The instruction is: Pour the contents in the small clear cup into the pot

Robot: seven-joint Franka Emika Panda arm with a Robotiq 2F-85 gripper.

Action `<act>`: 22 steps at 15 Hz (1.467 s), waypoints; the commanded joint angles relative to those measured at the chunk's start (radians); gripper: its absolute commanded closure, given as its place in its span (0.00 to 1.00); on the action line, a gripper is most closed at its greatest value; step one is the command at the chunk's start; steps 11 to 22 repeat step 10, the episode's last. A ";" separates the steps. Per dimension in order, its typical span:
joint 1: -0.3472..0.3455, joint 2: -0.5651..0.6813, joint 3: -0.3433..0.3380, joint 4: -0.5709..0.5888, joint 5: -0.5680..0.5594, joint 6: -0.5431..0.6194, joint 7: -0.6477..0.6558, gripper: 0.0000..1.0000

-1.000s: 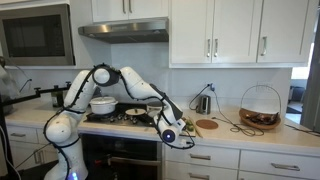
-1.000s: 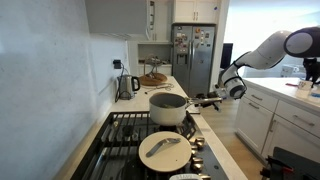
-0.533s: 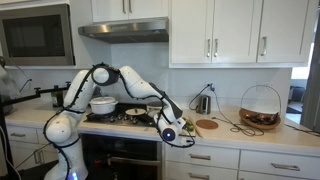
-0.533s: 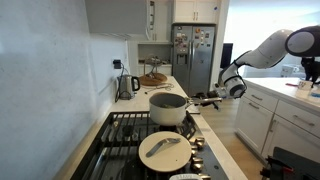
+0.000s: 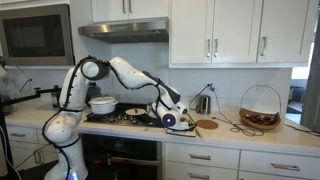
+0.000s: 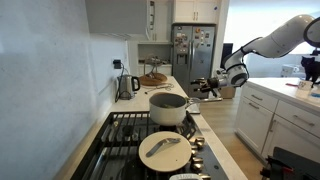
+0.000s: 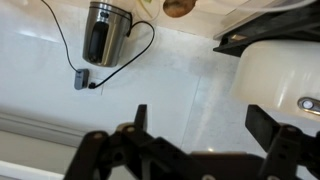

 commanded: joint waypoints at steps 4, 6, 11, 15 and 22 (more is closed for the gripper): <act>0.007 -0.023 -0.009 -0.003 0.000 -0.002 0.004 0.00; 0.006 -0.012 -0.009 -0.003 0.000 -0.002 0.003 0.00; 0.006 -0.010 -0.009 -0.003 0.000 -0.002 0.003 0.00; 0.006 -0.010 -0.009 -0.003 0.000 -0.002 0.003 0.00; 0.006 -0.010 -0.009 -0.003 0.000 -0.002 0.003 0.00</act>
